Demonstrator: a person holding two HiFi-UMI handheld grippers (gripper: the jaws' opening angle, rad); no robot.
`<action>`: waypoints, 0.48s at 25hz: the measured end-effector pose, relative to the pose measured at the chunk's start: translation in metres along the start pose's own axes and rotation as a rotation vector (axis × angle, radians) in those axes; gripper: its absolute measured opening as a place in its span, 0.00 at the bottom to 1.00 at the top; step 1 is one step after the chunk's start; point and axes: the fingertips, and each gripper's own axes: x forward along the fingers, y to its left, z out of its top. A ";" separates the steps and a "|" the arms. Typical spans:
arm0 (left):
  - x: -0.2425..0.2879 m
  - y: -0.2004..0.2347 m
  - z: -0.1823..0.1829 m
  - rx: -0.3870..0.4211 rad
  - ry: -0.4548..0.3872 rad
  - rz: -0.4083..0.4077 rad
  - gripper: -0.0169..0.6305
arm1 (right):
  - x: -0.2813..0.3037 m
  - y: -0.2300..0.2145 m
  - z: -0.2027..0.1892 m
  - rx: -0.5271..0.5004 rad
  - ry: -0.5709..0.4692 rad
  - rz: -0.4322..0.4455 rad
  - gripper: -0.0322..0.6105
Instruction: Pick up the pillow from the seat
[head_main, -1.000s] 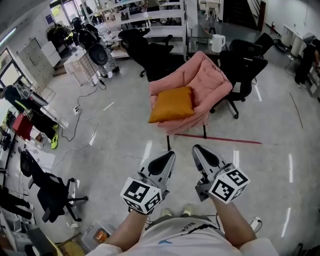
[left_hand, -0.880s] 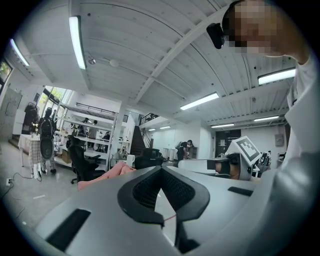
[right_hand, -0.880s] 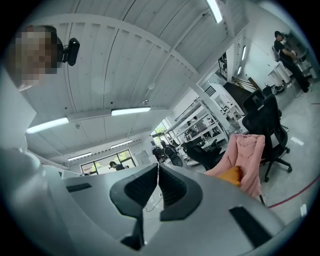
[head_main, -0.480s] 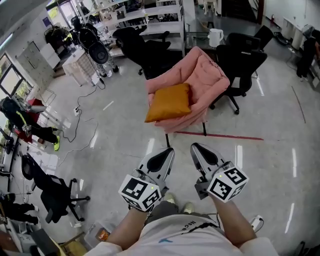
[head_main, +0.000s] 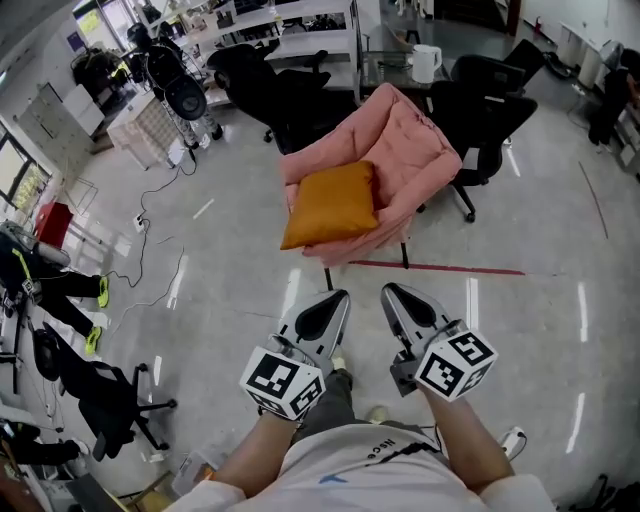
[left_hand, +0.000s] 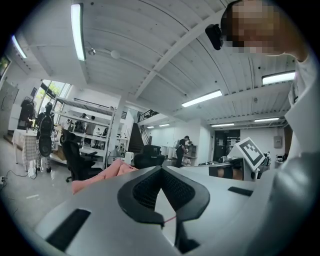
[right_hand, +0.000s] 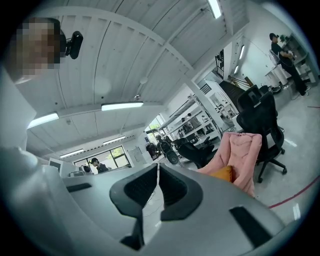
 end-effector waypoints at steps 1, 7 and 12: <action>0.007 0.009 0.000 0.001 0.002 -0.006 0.04 | 0.009 -0.006 0.000 0.000 0.002 -0.011 0.08; 0.052 0.078 -0.002 0.001 0.026 -0.045 0.04 | 0.081 -0.045 0.002 0.016 0.013 -0.080 0.08; 0.087 0.140 -0.006 -0.007 0.053 -0.079 0.04 | 0.141 -0.074 -0.001 0.046 0.026 -0.144 0.08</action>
